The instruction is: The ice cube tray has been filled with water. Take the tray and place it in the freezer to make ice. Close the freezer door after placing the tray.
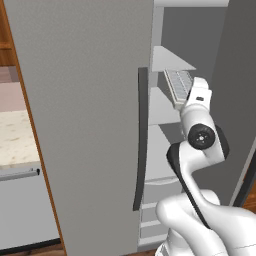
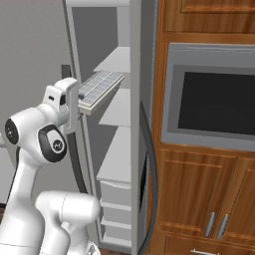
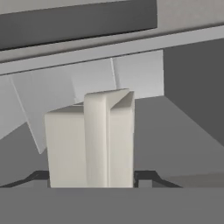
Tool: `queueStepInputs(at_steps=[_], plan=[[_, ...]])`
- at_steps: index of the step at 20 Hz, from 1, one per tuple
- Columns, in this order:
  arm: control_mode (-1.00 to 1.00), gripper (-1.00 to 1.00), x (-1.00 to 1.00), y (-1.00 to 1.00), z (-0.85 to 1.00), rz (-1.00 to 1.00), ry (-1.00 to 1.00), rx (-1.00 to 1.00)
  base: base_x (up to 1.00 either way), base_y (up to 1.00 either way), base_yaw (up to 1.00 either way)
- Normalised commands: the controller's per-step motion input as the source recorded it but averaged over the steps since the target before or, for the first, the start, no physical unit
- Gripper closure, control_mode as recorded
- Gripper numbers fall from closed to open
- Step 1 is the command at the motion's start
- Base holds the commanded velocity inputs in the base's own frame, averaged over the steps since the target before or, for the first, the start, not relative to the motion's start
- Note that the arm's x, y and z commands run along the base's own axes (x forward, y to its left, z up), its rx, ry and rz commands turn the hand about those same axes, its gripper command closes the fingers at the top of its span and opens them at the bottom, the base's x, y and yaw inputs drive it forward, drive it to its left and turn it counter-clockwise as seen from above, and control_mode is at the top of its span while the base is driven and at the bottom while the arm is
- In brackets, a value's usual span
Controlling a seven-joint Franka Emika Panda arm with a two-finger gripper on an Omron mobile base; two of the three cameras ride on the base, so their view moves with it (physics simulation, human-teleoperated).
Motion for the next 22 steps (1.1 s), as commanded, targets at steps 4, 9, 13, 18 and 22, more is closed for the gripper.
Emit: queueStepInputs(at_steps=[4, 9, 13, 18, 22], plan=[[-1.00, 1.00, 0.00, 0.00, 0.24, 0.00, -0.09, 0.00, 0.00, 0.00, 0.00], [-1.00, 1.00, 0.00, 0.00, 0.34, 0.00, -0.03, 0.00, 0.00, 0.00, 0.00], [-1.00, 1.00, 0.02, 0.00, 0.32, 0.00, 0.00, 0.00, 0.00, 0.00, 0.00], [-1.00, 1.00, 0.27, 0.00, 0.19, 0.00, 0.06, 0.00, 0.00, 0.00, 0.00], [-1.00, 1.00, 0.37, 0.00, 0.10, 0.00, 0.08, 0.00, 0.00, 0.00, 0.00]])
